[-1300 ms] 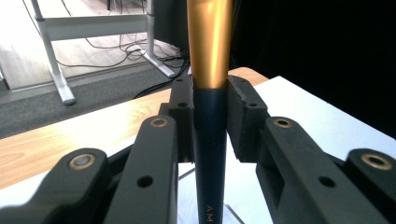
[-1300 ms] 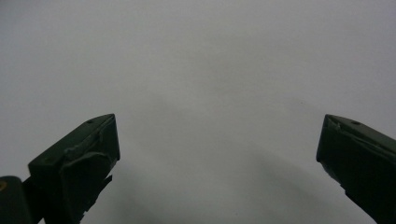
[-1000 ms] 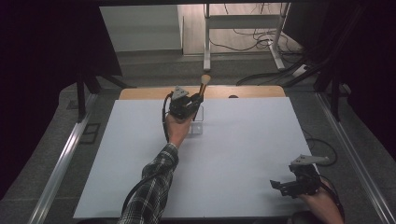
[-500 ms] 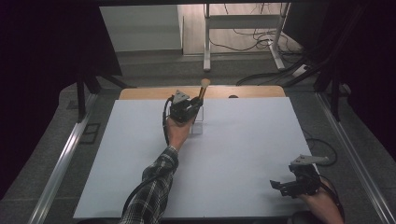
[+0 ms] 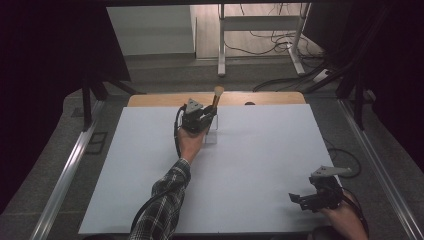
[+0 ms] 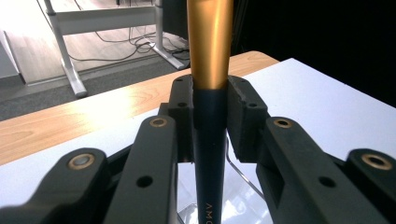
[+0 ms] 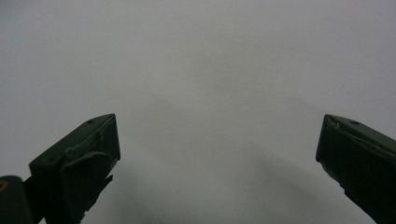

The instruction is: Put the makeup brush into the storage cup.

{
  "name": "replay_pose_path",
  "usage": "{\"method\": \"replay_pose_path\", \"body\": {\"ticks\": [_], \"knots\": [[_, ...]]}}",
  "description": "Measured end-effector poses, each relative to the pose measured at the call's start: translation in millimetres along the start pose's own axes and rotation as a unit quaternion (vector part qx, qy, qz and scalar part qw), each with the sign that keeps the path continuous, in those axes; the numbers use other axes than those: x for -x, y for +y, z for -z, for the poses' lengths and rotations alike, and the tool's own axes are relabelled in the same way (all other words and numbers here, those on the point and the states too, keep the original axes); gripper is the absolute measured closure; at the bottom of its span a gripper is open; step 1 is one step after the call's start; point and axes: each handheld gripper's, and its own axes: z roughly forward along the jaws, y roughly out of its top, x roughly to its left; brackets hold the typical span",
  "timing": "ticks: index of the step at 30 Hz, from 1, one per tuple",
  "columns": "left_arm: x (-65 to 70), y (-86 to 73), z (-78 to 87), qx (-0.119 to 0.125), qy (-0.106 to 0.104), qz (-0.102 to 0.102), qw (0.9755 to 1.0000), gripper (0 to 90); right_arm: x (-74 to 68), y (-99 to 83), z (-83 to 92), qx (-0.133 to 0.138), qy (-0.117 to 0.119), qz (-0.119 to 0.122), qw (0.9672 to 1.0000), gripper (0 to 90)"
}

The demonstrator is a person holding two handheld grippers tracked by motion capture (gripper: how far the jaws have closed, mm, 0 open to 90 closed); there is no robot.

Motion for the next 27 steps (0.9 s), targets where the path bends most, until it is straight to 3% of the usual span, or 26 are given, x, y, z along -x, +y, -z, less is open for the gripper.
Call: {"method": "replay_pose_path", "body": {"ticks": [6,9,15,27], "knots": [[0.6,0.6,-0.7,-0.005,-0.003,-0.003,1.0000,71.2,-0.2,0.1,-0.1,0.000,0.000,0.000,1.0000,0.0],[-0.4,0.3,-0.3,-0.002,-0.008,0.006,1.0000,56.9,-0.1,0.0,-0.2,-0.001,0.000,0.000,1.0000,0.0],[-1.3,-0.5,0.3,-0.005,-0.006,0.005,1.0000,44.5,-0.2,0.2,-0.4,-0.001,0.000,0.001,1.0000,0.0],[-5.5,5.8,4.2,-0.016,-0.012,-0.001,0.9998,33.5,-0.2,0.4,-0.3,-0.001,0.000,0.002,1.0000,0.0]]}}
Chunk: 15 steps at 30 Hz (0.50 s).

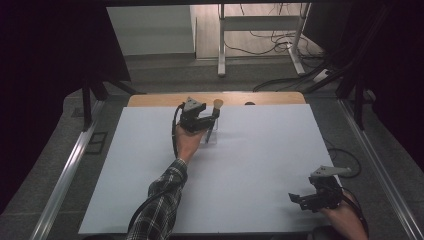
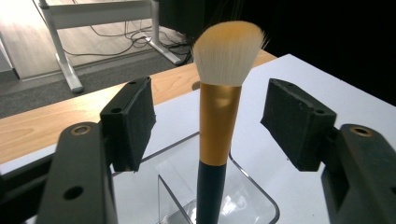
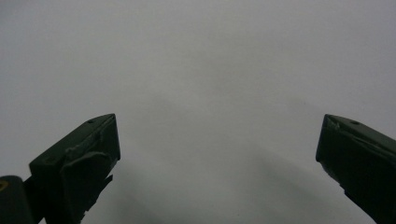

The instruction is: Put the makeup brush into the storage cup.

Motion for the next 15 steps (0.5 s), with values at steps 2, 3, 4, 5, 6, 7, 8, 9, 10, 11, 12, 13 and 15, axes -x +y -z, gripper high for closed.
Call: {"method": "replay_pose_path", "body": {"ticks": [2,3,4,5,6,7,8,9,10,11,12,13,15], "knots": [[-0.2,0.7,-0.3,-0.006,-0.005,-0.002,1.0000,31.6,0.0,0.0,0.0,0.000,0.000,-0.001,1.0000,0.0],[-0.2,0.7,-0.4,-0.008,-0.006,-0.004,0.9999,30.2,0.0,0.1,0.0,0.000,0.000,-0.001,1.0000,0.0],[0.2,0.9,-0.5,-0.013,-0.007,-0.005,0.9999,29.9,0.0,0.1,-0.1,0.000,0.000,-0.001,1.0000,0.0],[0.4,1.0,-0.5,-0.015,-0.007,-0.008,0.9998,29.5,0.0,0.1,-0.1,0.000,0.000,0.000,1.0000,0.0],[0.4,1.1,-0.6,-0.016,-0.008,-0.010,0.9998,28.8,0.0,0.1,-0.2,0.000,0.000,0.000,1.0000,0.0],[0.3,1.4,-0.5,-0.018,-0.010,-0.011,0.9997,27.7,0.0,0.1,-0.2,0.000,0.000,0.000,1.0000,0.0],[0.5,1.5,-0.2,-0.018,-0.009,-0.013,0.9997,26.8,0.0,0.1,-0.1,0.000,0.000,0.000,1.0000,0.0],[0.4,1.8,0.1,-0.019,-0.011,-0.015,0.9996,26.3,0.0,0.1,-0.1,0.000,0.000,0.000,1.0000,0.0],[0.6,2.3,0.3,-0.021,-0.012,-0.016,0.9996,25.4,0.0,0.1,-0.2,0.000,0.000,0.000,1.0000,0.0],[1.0,2.7,0.5,-0.023,-0.011,-0.020,0.9995,24.4,0.0,0.1,-0.2,0.000,0.000,0.000,1.0000,0.0],[1.3,3.1,0.6,-0.027,-0.013,-0.024,0.9993,24.0,0.0,0.1,-0.2,0.000,0.000,0.000,1.0000,0.0],[1.3,3.3,0.5,-0.029,-0.016,-0.027,0.9991,22.9,0.1,0.1,-0.2,0.000,0.000,0.000,1.0000,0.0],[1.8,3.1,1.6,-0.030,-0.020,-0.034,0.9988,21.4,0.1,0.2,-0.3,0.000,0.000,0.000,1.0000,0.0]]}}
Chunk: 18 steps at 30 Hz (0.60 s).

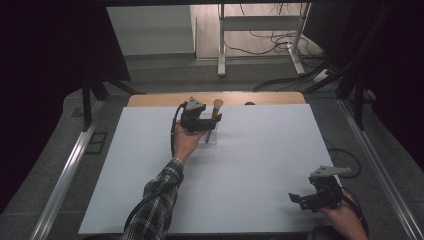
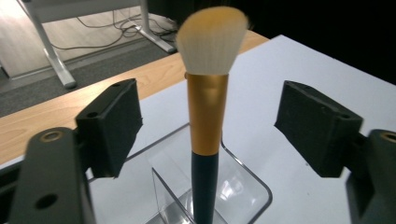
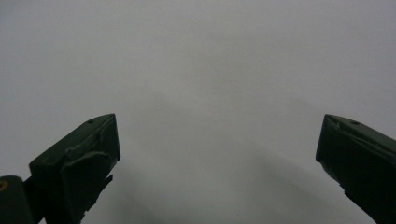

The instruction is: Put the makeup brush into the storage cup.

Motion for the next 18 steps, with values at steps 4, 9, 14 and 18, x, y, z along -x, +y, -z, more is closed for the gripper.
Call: {"method": "replay_pose_path", "body": {"ticks": [4,9,14,18], "knots": [[-0.1,-0.1,1.8,-0.008,-0.006,-0.008,0.9999,18.6,0.0,0.0,-0.1,-0.001,0.000,0.000,1.0000,0.0],[-0.6,0.3,3.6,-0.018,-0.006,-0.016,0.9997,11.7,0.0,0.1,-0.2,-0.001,0.000,0.000,1.0000,0.0],[-1.0,-0.2,6.7,-0.031,-0.006,-0.024,0.9992,9.4,0.0,0.1,-0.3,-0.001,-0.001,0.000,1.0000,0.0],[-2.5,-1.2,10.0,-0.033,-0.020,-0.018,0.9991,6.3,0.0,0.1,-0.4,-0.002,-0.001,0.000,1.0000,0.0]]}}
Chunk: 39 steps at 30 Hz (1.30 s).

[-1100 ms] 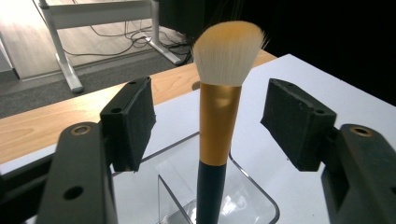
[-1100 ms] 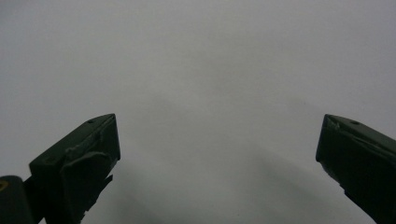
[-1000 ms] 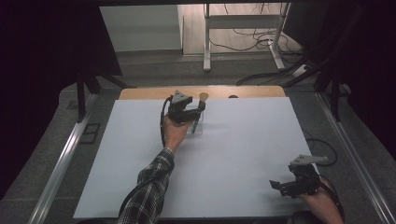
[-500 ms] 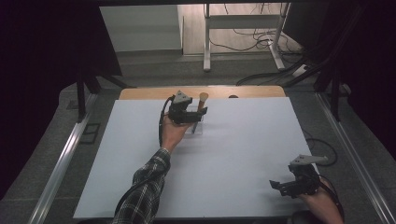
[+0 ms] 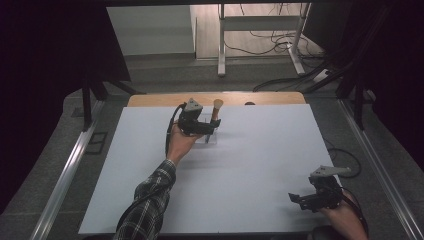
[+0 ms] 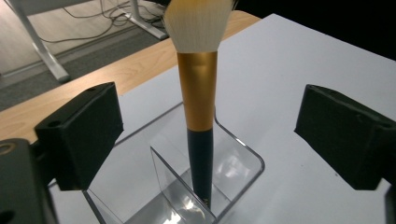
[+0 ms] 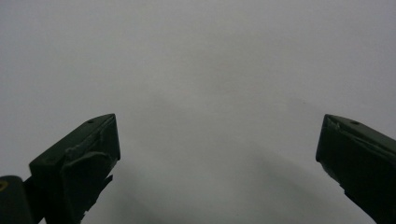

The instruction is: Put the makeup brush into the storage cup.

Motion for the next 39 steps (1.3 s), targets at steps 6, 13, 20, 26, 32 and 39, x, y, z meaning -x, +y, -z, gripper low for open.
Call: {"method": "replay_pose_path", "body": {"ticks": [6,13,20,26,32,39], "knots": [[1.2,0.9,2.0,-0.021,-0.008,-0.005,0.9997,5.0,0.0,0.1,0.0,0.000,-0.001,0.000,1.0000,0.0],[5.6,3.5,6.3,-0.037,-0.017,-0.021,0.9990,4.1,0.1,0.2,0.3,0.000,-0.001,0.000,1.0000,0.0],[8.1,1.9,9.8,-0.046,-0.031,-0.021,0.9982,3.5,0.2,0.3,0.4,0.001,-0.002,-0.001,1.0000,0.0],[10.9,-3.0,12.6,-0.055,-0.029,-0.034,0.9975,2.2,0.0,0.4,0.3,0.001,-0.002,-0.001,1.0000,0.0],[9.7,-9.6,17.8,-0.055,-0.038,-0.031,0.9973,0.6,-0.1,0.4,0.2,0.000,-0.002,0.000,1.0000,0.0],[6.2,-14.5,24.5,-0.048,-0.044,-0.013,0.9978,0.0,-0.2,0.5,0.1,0.000,-0.003,0.000,1.0000,0.0]]}}
